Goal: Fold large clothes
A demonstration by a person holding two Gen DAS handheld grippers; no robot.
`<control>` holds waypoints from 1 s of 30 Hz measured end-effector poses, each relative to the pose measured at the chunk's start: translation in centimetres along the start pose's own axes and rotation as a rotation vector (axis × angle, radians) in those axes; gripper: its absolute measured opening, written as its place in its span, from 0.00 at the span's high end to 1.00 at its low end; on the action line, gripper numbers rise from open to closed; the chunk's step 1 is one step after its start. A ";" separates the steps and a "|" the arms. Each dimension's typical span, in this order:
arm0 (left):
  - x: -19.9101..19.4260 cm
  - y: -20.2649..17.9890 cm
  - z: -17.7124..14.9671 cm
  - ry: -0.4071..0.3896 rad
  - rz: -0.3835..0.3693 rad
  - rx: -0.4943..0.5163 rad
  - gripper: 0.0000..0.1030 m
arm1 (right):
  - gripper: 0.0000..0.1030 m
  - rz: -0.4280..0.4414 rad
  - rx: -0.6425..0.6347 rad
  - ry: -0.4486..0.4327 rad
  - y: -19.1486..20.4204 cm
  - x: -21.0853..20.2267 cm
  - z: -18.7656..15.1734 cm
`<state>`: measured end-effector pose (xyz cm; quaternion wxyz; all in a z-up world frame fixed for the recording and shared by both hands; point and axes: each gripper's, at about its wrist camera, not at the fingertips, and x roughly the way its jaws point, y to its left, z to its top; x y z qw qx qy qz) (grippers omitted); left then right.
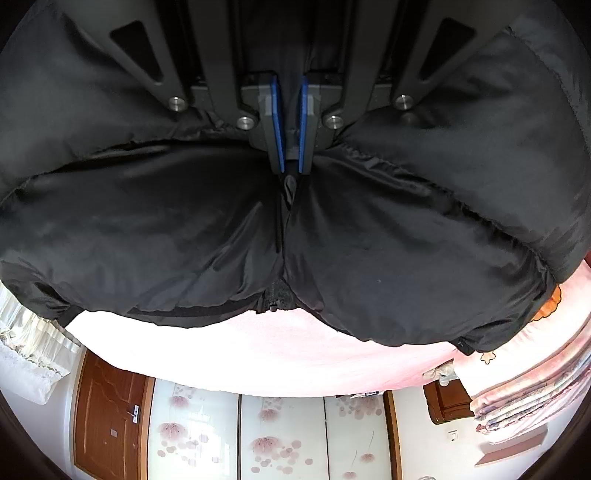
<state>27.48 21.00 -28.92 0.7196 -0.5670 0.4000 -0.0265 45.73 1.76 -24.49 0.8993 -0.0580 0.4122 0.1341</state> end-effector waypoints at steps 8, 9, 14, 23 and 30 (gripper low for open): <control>-0.5 -5.2 -0.4 0.007 0.154 0.179 0.01 | 0.91 0.016 -0.004 0.018 -0.3 0.0 0.4; -0.6 -5.8 -0.5 0.009 0.162 0.190 0.01 | 0.91 0.017 -0.003 0.018 -0.3 0.0 0.5; 0.1 -5.6 -0.4 0.011 0.166 0.166 0.01 | 0.91 0.023 -0.002 0.008 -0.5 0.1 0.2; 3.8 -2.1 1.0 0.018 0.078 -0.011 0.00 | 0.91 0.046 0.018 -0.010 -0.9 0.0 -0.8; 5.0 -2.7 2.0 -0.024 0.026 -0.043 0.02 | 0.91 0.069 0.031 -0.010 -1.7 0.0 -0.8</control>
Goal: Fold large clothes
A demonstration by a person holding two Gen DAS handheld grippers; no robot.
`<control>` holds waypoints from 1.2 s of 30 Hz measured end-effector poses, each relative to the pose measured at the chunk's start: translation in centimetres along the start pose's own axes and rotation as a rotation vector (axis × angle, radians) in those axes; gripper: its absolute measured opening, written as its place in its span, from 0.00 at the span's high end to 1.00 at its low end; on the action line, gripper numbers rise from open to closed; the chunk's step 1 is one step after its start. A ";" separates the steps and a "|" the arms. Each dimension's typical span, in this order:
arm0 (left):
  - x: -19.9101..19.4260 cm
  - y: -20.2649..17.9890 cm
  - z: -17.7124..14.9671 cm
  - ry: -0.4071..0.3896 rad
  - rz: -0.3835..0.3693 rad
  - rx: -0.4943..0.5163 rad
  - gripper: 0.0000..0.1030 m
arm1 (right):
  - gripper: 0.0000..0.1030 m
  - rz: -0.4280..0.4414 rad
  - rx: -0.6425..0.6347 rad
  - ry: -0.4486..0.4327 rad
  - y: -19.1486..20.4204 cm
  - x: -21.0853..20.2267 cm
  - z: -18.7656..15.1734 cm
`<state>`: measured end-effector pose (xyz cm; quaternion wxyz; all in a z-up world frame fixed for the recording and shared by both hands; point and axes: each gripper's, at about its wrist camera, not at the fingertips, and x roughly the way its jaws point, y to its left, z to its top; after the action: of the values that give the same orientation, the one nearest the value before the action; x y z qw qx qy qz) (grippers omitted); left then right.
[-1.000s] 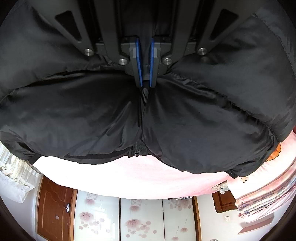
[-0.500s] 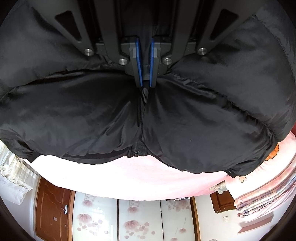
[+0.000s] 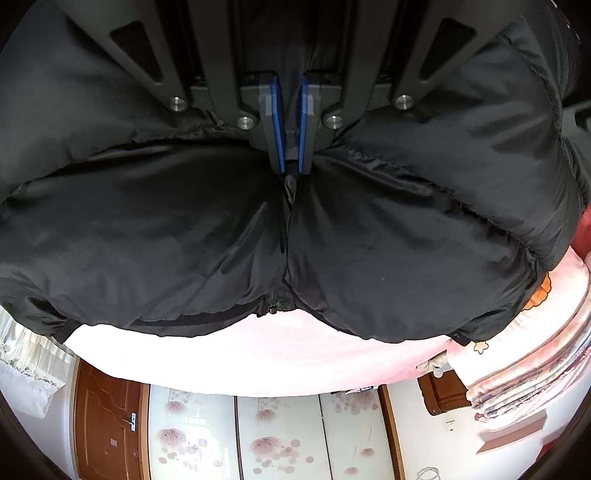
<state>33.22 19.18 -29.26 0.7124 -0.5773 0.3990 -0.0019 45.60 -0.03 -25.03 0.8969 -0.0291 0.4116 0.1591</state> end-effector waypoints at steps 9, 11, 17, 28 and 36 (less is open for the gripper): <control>-1.9 -7.1 -1.3 -0.066 0.103 0.257 0.67 | 0.91 0.028 0.018 0.001 -1.2 0.0 0.0; -2.0 -8.8 -1.9 -0.078 0.148 0.328 0.71 | 0.91 0.032 0.018 0.001 -1.4 0.0 -0.1; -2.3 -13.7 -3.6 -0.121 0.211 0.547 0.76 | 0.92 0.054 0.038 0.005 -2.4 0.1 -0.1; -0.3 -19.5 -6.5 -0.151 0.351 0.839 0.76 | 0.93 0.054 0.022 0.086 -2.9 0.4 0.8; 2.3 -21.0 -6.3 -0.163 0.432 0.901 0.76 | 0.93 0.148 0.061 0.210 -4.2 -2.1 3.3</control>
<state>40.82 5.98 -13.37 0.9038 -0.1148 0.4119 0.0188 48.02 -3.99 -21.63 0.8350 0.0124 0.5091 0.2084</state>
